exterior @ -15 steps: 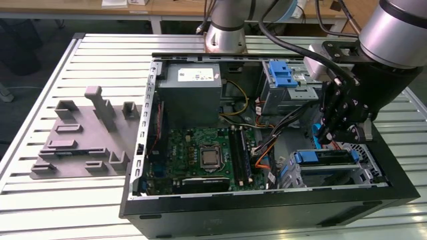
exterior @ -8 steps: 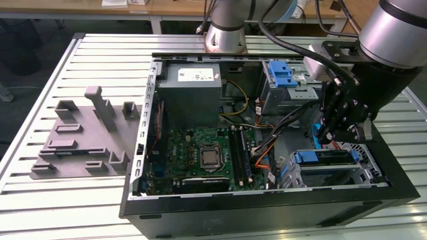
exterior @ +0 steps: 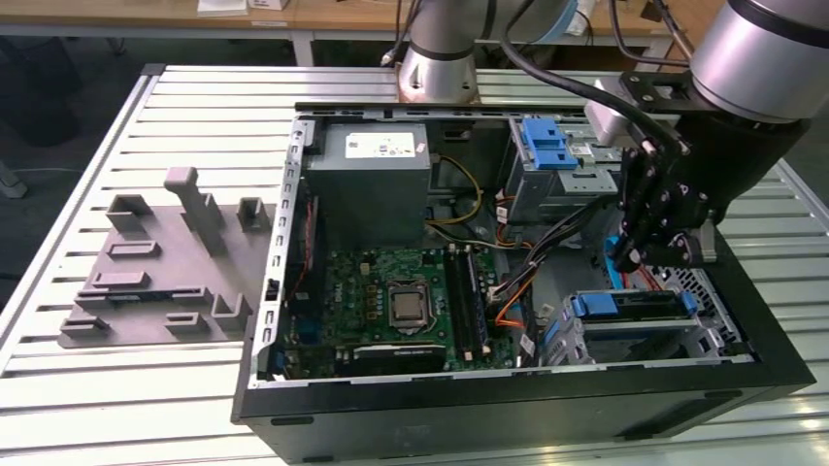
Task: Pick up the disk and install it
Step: 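Insert the second disk wire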
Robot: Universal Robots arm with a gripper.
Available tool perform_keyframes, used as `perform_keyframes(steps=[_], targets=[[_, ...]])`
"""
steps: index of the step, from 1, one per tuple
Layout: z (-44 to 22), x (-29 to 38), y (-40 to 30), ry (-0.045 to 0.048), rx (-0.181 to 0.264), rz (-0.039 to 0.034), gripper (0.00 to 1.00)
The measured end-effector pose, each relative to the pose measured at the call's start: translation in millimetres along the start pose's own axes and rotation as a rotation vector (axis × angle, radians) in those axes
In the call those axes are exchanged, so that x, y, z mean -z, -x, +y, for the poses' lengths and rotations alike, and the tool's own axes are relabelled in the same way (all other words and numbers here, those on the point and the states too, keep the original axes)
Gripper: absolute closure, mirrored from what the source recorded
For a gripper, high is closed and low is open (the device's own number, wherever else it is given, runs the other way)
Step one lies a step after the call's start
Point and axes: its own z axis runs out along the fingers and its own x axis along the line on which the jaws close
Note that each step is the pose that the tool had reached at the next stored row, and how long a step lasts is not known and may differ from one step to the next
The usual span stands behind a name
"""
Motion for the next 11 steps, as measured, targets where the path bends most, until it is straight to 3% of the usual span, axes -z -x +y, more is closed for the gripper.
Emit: perform_keyframes(steps=[11], targets=[[0.1, 0.0, 1.4, 0.0000, 0.000, 0.0000, 0.84]])
